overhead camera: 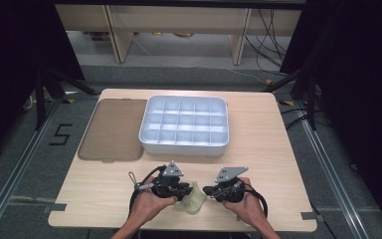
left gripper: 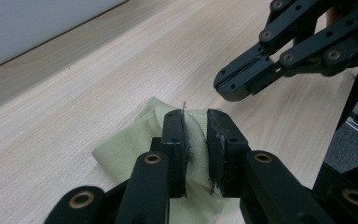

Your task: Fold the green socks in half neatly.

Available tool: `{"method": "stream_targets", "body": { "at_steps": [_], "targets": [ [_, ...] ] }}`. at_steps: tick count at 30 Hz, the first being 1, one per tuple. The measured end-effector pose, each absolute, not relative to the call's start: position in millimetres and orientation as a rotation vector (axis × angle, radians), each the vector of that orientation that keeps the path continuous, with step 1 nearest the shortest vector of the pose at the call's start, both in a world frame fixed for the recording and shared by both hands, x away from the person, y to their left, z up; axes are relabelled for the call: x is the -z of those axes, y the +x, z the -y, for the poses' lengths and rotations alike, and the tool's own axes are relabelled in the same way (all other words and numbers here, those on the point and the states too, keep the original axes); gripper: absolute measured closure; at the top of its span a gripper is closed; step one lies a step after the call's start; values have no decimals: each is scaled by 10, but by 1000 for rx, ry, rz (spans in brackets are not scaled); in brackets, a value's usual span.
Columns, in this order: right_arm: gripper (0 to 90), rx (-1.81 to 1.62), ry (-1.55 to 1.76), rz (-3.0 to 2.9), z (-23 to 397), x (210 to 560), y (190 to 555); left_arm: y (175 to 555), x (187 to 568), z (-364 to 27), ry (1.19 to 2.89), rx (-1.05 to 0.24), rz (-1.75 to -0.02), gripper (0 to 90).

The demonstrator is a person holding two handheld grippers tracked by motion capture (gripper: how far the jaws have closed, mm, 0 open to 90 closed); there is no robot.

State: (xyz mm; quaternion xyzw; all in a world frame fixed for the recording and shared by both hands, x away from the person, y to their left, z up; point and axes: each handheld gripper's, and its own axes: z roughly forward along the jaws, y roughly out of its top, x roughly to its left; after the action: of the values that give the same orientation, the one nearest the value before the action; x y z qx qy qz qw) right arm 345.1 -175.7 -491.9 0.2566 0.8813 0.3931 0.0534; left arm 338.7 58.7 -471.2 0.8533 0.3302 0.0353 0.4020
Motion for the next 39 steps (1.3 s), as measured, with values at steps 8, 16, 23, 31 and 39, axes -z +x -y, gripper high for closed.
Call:
{"method": "stream_targets", "body": {
  "at_steps": [8,16,23,31,39],
  "targets": [
    [880,-1233,798,-2647,1874,4860,3447,3369,4737,-509,2157,-67,-810,744],
    [873,-1243,825,-2608,1955,4821,3453,3387,4737,-484,2100,24,-797,574],
    [870,-1272,843,-2588,1998,4799,3451,3380,4542,-705,2023,-5,-810,593],
    [868,-1312,735,-2598,1845,4694,3341,3354,4674,-932,2113,-88,-824,818],
    [868,-1313,676,-2651,1631,4710,3278,3330,4902,-878,2221,-67,-794,858]
  ]
}}
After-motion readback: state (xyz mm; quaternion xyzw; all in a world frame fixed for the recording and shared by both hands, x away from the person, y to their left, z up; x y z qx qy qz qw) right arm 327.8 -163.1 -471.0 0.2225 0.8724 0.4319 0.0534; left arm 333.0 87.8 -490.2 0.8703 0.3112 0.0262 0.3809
